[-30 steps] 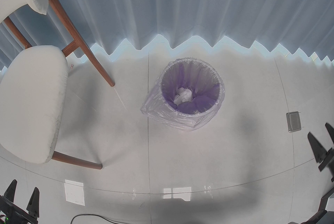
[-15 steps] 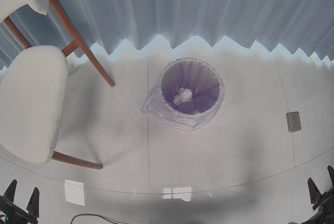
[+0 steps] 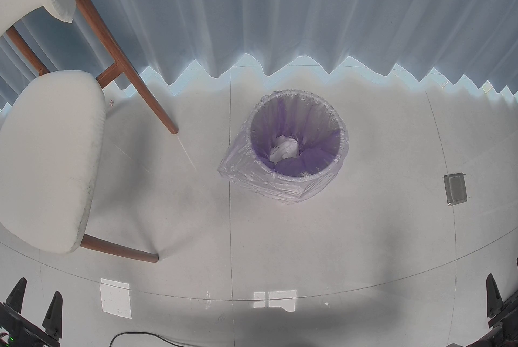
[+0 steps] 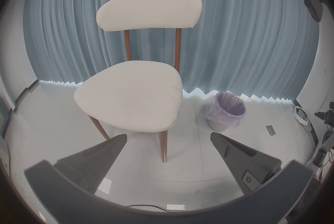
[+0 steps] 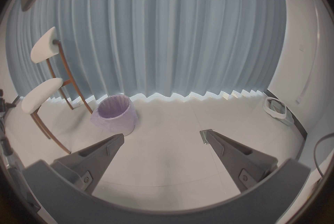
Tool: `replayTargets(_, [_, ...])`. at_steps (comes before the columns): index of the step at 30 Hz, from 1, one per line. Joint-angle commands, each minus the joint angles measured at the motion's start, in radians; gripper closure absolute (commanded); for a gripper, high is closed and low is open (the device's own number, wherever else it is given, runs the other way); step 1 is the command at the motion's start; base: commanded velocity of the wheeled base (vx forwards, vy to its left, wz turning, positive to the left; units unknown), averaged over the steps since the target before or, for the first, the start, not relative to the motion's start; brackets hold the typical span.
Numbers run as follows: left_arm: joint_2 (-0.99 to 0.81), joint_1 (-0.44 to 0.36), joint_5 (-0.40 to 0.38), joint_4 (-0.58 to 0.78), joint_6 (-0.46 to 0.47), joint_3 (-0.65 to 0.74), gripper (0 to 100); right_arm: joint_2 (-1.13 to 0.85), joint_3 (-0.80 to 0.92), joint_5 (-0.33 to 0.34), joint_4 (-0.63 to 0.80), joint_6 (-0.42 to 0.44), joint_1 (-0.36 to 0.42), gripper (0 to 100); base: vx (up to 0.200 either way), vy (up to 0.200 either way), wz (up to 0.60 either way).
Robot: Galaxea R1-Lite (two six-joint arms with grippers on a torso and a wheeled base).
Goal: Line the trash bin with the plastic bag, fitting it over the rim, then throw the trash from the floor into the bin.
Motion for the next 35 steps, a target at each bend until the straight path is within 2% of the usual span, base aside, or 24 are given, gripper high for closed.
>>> replayTargets(1, [0.002, -0.001, -0.005, 0.001, 0.002, 0.018, 0, -0.015, 0.017, 0.055, 0.000, -0.027, 0.001, 0, 0.000, 0.000, 0.00])
replayTargets(6, [0.002, 0.000, -0.006, 0.002, 0.000, 0.018, 0, -0.015, 0.017, 0.058, 0.000, -0.010, 0.001, 0, 0.000, 0.000, 0.00])
replayTargets(10, [-0.001, 0.007, 0.009, -0.006, -0.023, 0.018, 0, -0.014, 0.017, 0.002, 0.002, 0.011, 0.001, 0, 0.000, 0.000, 0.00])
replayTargets(13, [-0.069, 0.112, 0.012, -0.006, -0.021, 0.018, 0, -0.014, 0.017, 0.000, 0.002, 0.011, 0.001, 0, 0.000, 0.000, 0.00])
replayTargets(15, [-0.089, 0.073, 0.014, -0.004, -0.015, 0.018, 0, -0.014, 0.017, 0.000, 0.003, 0.010, 0.001, 0, 0.000, 0.000, 0.00])
replayTargets(18, [-0.089, 0.079, -0.015, 0.001, 0.019, 0.018, 0, -0.014, 0.017, 0.002, 0.002, 0.000, 0.001, 0, 0.000, 0.000, 0.00])
replayTargets(20, [-0.089, 0.079, -0.100, 0.020, 0.080, 0.018, 0, -0.014, 0.017, 0.012, 0.000, -0.029, 0.001, 0, 0.000, 0.000, 0.00])
replayTargets(21, [-0.089, 0.079, -0.115, 0.037, 0.095, 0.018, 0, -0.014, 0.017, 0.015, 0.000, -0.029, 0.002, 0, 0.000, 0.000, 0.00])
replayTargets(26, [-0.089, 0.080, -0.107, 0.042, 0.092, 0.016, 0, -0.014, 0.017, 0.005, 0.002, 0.008, 0.001, 0, 0.000, 0.000, 0.00])
replayTargets(35, [-0.089, 0.080, -0.106, 0.042, 0.092, 0.016, 0, -0.015, 0.017, 0.005, 0.002, 0.005, 0.001, 0, 0.000, 0.000, 0.00])
